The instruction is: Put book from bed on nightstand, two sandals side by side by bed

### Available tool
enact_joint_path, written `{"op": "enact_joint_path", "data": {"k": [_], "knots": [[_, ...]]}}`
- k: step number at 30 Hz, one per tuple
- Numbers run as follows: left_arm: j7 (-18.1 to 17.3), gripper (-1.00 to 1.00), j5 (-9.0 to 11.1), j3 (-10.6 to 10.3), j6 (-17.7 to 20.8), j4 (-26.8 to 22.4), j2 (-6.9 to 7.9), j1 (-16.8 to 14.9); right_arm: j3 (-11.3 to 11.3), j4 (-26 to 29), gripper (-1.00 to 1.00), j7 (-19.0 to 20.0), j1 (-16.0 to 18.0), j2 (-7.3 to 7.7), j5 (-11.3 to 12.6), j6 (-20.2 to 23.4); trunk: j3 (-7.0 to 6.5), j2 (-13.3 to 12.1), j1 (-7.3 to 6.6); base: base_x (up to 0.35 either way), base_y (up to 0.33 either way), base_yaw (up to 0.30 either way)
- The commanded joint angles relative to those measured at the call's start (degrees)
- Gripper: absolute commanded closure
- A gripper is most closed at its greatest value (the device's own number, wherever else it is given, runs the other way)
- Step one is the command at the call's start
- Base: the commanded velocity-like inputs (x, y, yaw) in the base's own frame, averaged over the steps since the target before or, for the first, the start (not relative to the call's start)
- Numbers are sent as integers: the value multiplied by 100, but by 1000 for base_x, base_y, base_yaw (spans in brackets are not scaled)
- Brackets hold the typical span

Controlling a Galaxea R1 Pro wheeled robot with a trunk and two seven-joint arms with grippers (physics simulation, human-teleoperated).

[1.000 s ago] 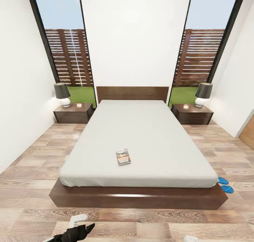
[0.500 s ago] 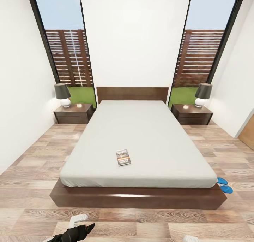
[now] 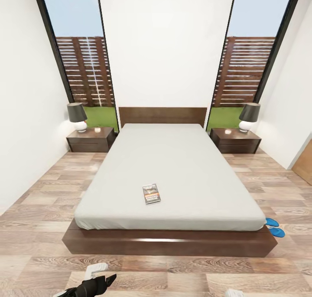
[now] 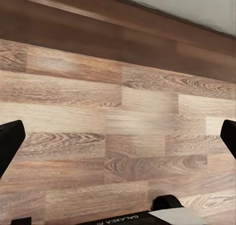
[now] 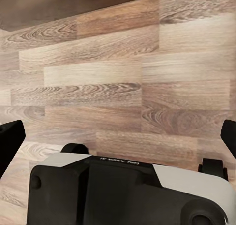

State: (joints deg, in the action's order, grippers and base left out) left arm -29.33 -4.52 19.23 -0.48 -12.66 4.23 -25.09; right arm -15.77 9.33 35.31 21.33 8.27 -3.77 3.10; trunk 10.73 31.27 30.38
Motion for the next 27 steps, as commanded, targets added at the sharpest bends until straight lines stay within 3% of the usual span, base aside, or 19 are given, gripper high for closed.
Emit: {"op": "enact_joint_path", "data": {"k": [1, 21, 27], "knots": [[-29, -100, -49, 45, -5, 1, -2, -5, -49, 8, -100, 32, 3, -1, -35, 33, -9, -33, -20, 0, 0, 0], [-28, -100, -49, 45, -4, 1, -2, -5, -49, 8, -100, 34, 3, -1, -18, 33, -368, -835, -460, 0, 0, 0], [-28, -100, -49, 45, -4, 1, -2, -5, -49, 8, -100, 37, 3, -1, -19, 33, -368, -835, -460, 0, 0, 0]]}}
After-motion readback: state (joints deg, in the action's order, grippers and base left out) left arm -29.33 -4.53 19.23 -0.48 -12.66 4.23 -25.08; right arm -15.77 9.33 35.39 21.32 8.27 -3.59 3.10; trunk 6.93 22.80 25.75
